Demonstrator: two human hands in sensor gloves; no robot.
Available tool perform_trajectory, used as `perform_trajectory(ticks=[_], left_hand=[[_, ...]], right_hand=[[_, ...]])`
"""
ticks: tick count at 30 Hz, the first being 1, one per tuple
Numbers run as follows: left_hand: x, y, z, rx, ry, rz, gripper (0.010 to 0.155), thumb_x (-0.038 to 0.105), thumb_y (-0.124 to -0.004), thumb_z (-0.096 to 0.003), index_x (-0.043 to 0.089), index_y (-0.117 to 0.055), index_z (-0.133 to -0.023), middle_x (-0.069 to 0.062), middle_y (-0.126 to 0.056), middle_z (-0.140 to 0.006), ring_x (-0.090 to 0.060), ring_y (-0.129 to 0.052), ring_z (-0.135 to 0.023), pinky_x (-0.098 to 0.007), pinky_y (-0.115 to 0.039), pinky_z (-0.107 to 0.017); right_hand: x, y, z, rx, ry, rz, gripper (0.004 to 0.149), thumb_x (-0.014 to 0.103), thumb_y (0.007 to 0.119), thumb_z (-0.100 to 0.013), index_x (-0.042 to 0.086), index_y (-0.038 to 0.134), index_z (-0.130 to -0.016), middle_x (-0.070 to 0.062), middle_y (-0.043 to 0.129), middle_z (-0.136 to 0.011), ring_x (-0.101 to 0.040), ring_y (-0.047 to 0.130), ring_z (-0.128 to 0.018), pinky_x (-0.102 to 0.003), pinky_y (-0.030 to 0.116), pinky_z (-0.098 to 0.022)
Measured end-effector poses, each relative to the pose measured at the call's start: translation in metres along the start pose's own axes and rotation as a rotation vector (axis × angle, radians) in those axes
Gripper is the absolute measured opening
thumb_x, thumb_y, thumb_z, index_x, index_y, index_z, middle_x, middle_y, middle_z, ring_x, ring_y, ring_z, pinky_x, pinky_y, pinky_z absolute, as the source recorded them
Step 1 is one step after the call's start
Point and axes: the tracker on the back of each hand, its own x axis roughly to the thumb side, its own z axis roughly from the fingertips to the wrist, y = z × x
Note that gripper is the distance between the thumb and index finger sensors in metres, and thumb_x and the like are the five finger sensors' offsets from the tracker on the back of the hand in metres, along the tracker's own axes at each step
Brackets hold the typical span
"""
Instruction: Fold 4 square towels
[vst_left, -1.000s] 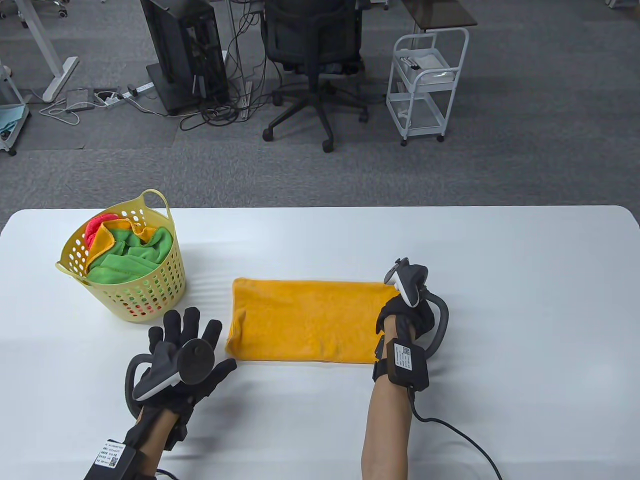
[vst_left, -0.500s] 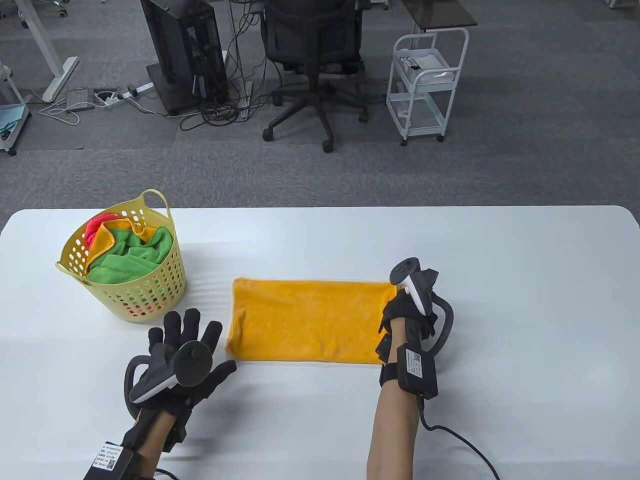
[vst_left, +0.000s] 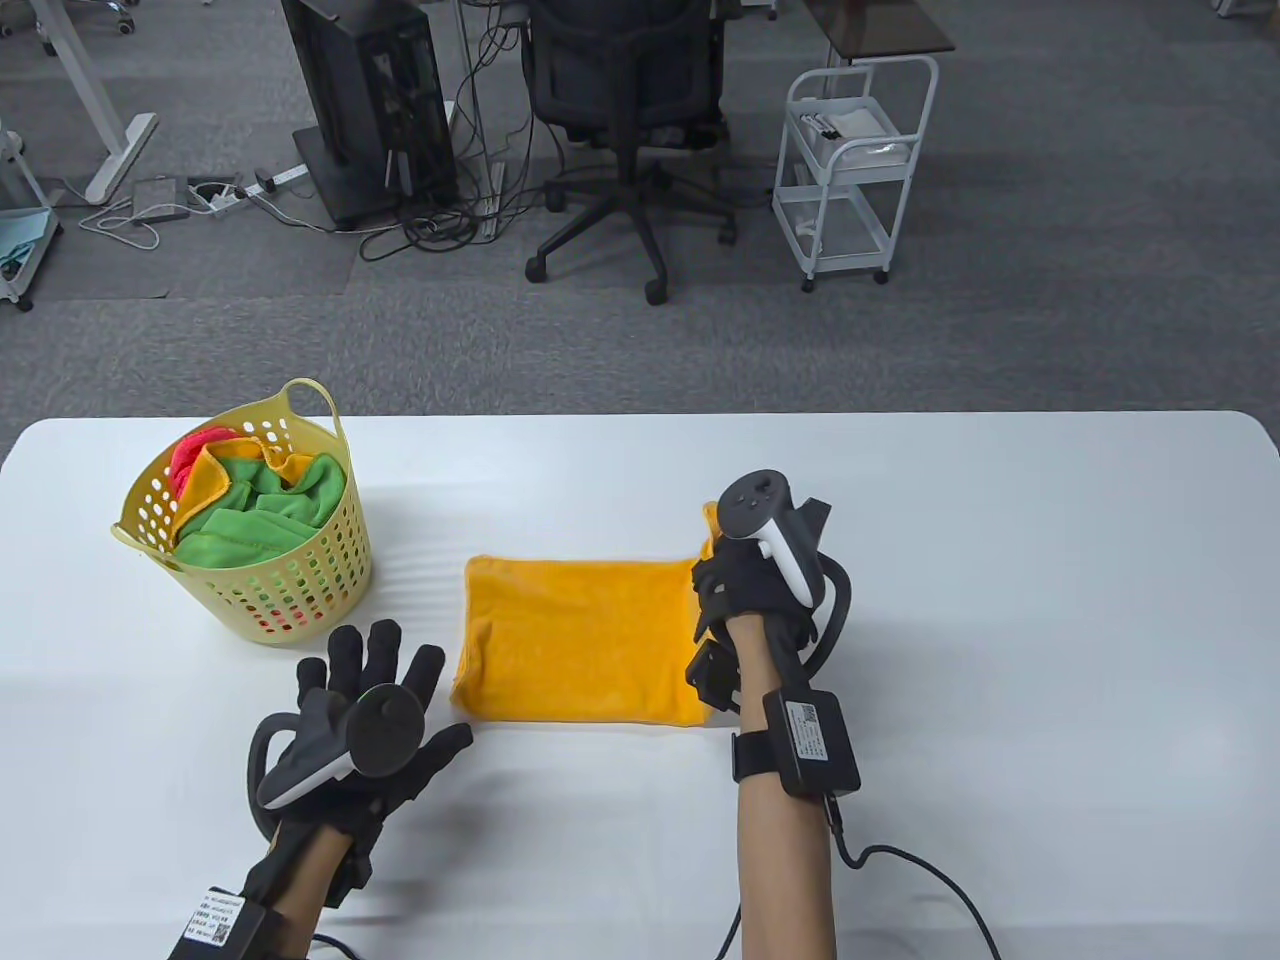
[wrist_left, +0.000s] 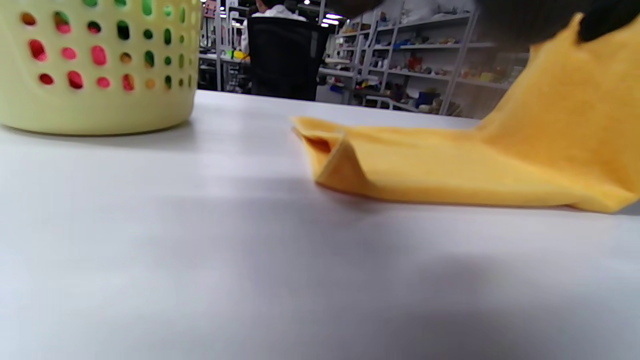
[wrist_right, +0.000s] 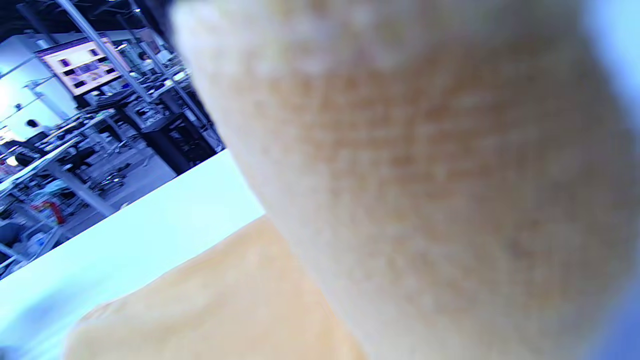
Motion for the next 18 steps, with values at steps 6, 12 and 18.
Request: perform_trajectory(ticks=[6, 12, 18], left_hand=[[0.0, 0.0, 0.0, 0.0, -0.005, 0.004, 0.085, 0.07, -0.055, -0.0557, 0.023, -0.031, -0.122, -0.026, -0.013, -0.125, -0.061, -0.005, -0.107, -0.073, -0.012, -0.072], [0.0, 0.0, 0.0, -0.003, -0.005, 0.003, 0.085, 0.07, -0.055, -0.0558, 0.022, -0.031, -0.122, -0.027, -0.013, -0.124, -0.061, -0.006, -0.107, -0.073, -0.012, -0.072], [0.001, 0.0, 0.0, -0.003, -0.011, 0.002, 0.085, 0.07, -0.055, -0.0558, 0.022, -0.032, -0.122, -0.027, -0.013, -0.125, -0.061, -0.006, -0.107, -0.073, -0.012, -0.072]], right_hand=[[0.052, 0.031, 0.008, 0.032, -0.097, 0.027, 0.049, 0.029, 0.089, -0.06, 0.001, 0.073, -0.096, -0.016, 0.092, -0.078, -0.009, 0.101, -0.03, -0.027, 0.086, -0.023], [0.11, 0.079, 0.012, 0.081, -0.169, 0.071, 0.048, 0.029, 0.088, -0.06, 0.001, 0.073, -0.096, -0.016, 0.092, -0.078, -0.009, 0.101, -0.03, -0.027, 0.086, -0.023], [0.138, 0.128, 0.0, 0.141, -0.175, 0.157, 0.049, 0.029, 0.088, -0.06, 0.0, 0.073, -0.096, -0.017, 0.092, -0.077, -0.008, 0.101, -0.031, -0.027, 0.086, -0.023]])
